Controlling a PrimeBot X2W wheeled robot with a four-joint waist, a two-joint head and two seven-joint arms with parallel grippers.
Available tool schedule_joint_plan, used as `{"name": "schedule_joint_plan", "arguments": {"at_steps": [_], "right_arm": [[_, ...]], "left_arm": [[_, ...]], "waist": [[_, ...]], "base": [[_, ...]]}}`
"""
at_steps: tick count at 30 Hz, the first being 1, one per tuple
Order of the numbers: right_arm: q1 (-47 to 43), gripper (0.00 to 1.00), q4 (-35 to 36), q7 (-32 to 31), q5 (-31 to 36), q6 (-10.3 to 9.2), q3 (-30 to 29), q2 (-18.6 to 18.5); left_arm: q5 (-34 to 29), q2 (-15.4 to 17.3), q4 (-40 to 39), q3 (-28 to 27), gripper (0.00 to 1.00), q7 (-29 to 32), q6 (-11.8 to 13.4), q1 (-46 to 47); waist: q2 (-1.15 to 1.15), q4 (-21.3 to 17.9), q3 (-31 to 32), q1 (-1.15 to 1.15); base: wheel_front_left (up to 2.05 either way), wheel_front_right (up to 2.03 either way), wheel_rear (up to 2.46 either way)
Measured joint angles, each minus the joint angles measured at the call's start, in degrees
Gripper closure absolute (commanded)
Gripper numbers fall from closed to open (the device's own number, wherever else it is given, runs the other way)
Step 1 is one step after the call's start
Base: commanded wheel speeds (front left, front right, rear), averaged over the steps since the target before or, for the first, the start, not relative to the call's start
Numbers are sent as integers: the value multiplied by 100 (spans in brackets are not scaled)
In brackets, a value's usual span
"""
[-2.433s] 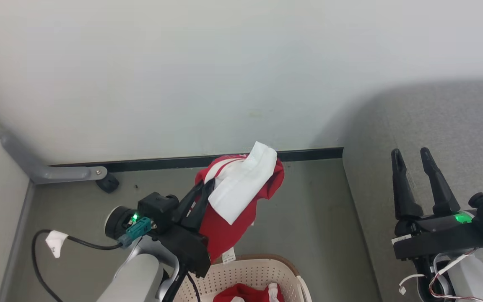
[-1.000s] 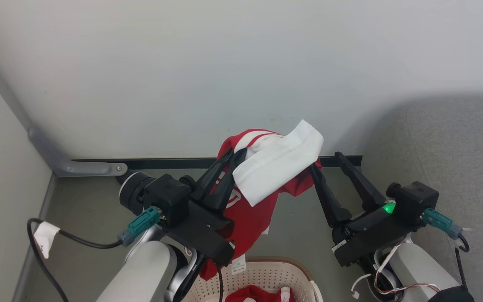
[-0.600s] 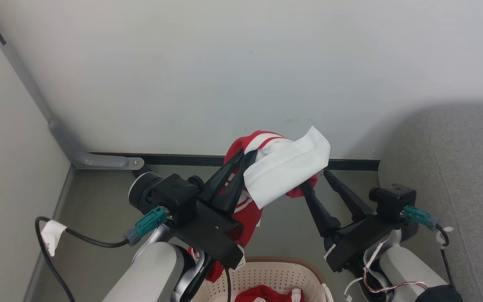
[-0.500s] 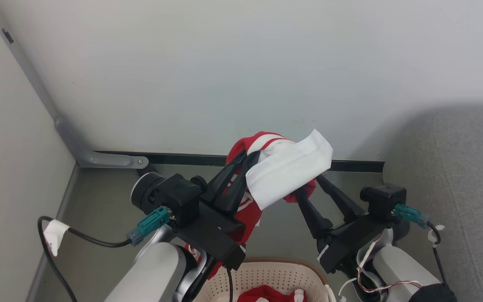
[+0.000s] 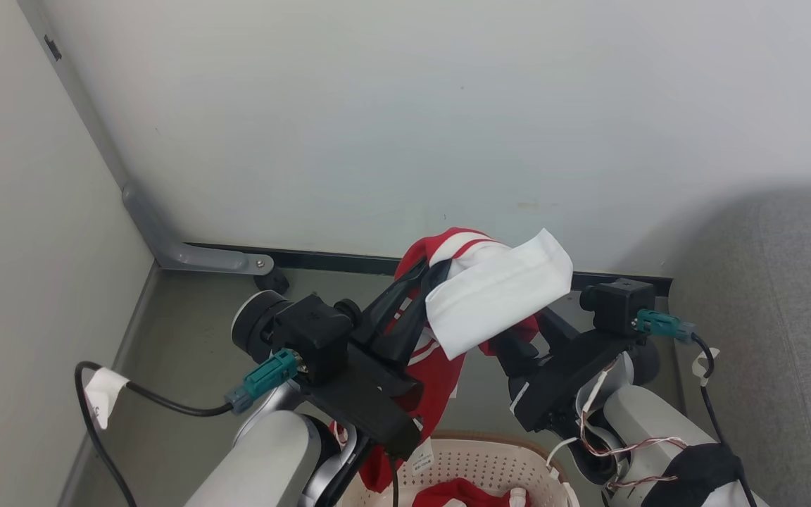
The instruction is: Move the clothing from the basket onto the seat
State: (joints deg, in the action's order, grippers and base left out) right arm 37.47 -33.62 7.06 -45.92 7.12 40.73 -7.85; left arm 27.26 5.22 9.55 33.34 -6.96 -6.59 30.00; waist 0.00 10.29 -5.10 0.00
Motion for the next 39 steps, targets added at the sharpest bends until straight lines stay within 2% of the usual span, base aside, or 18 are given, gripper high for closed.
{"name": "schedule_joint_plan", "arguments": {"at_steps": [8,20,21,22,24,25,26,27,39], "right_arm": [[131,100,-138,146,-235,0,119,15],[228,100,-52,631,-417,0,-118,-146],[228,100,-36,666,-424,0,-144,-176],[228,100,-19,667,-448,0,-181,-205],[229,100,-1,676,-453,0,-233,-247],[229,100,10,700,-453,0,-244,-257],[229,100,20,714,-452,0,-249,-267],[229,100,29,714,-452,0,-258,-276],[121,100,263,721,-444,0,-747,-530]], "left_arm": [[42,23,30,-38,100,37,4,-5],[101,199,67,-60,98,35,27,-392],[101,199,62,-56,88,35,26,-416],[101,199,63,-40,88,35,26,-447],[102,203,62,-7,69,35,26,-481],[102,208,57,1,51,34,26,-491],[107,210,54,12,3,34,26,-506],[109,211,45,24,0,34,26,-537],[108,332,-120,111,0,79,53,-853]], "waist": [[0,27,8,0],[0,-167,73,0],[0,-193,82,0],[0,-219,91,0],[0,-270,112,0],[0,-297,122,0],[0,-326,133,0],[0,-355,144,0],[0,-741,269,0]], "base": [[0,0,0],[0,0,0],[0,0,0],[0,0,0],[0,0,0],[0,0,0],[0,0,0],[0,0,0],[0,0,0]]}}
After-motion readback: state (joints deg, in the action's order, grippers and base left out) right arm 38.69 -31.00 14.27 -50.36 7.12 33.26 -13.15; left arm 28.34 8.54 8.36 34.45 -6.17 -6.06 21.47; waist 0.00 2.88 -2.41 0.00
